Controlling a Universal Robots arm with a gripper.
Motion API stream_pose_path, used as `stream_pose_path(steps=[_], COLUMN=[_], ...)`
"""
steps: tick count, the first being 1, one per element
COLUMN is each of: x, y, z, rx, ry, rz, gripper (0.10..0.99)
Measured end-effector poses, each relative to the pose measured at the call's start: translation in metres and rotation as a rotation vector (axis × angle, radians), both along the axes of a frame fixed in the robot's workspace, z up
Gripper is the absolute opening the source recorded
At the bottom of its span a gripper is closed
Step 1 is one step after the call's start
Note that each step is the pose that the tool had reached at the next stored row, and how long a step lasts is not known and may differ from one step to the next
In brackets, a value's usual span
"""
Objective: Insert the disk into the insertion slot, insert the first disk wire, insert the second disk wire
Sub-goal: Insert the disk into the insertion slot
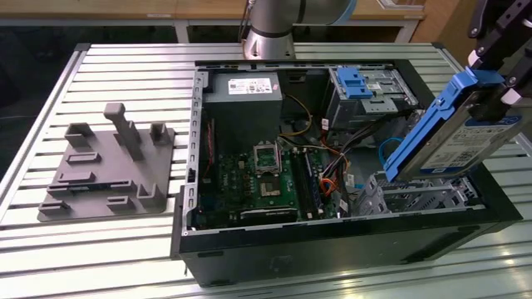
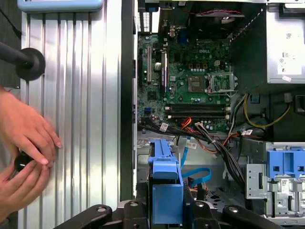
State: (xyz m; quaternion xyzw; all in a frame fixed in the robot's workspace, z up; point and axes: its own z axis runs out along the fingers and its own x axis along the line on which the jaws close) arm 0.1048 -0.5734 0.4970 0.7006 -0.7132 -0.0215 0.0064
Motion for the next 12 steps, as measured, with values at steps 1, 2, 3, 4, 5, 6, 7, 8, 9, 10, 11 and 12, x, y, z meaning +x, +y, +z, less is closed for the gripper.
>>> stream_pose_path(steps=[1, 2, 3, 4, 5, 6, 7, 8, 9, 10, 11, 12], x=[0.0, 0.0001, 0.0, 0.0001, 0.0, 0.0001, 0.0001, 0.0001, 0.0001, 0.0001, 0.0001, 0.0001], y=[-0.0001, -0.0002, -0.0003, -0.0005, -0.0006, -0.0007, -0.0007, -0.0007, -0.0007, -0.0007, -0.0007, -0.0007], z=[0.0, 0.0, 0.0, -0.0001, 0.0, 0.0, 0.0, 0.0, 0.0, 0.0, 0.0, 0.0], rx=[0.007, 0.014, 0.023, 0.031, 0.038, 0.044, 0.046, 0.046, 0.046, 0.046, 0.046, 0.046], ry=[-0.0001, -0.0001, -0.0002, -0.0003, -0.0003, -0.0004, -0.0004, -0.0004, -0.0003, -0.0003, -0.0003, -0.0006], rz=[0.0, 0.0, 0.0, 0.0, 0.0, 0.0, 0.0, 0.0, 0.0, 0.0, 0.0, 0.0], gripper=[0.361, 0.361, 0.361, 0.361, 0.361, 0.361, 0.361, 0.361, 0.361, 0.361, 0.361, 0.361])
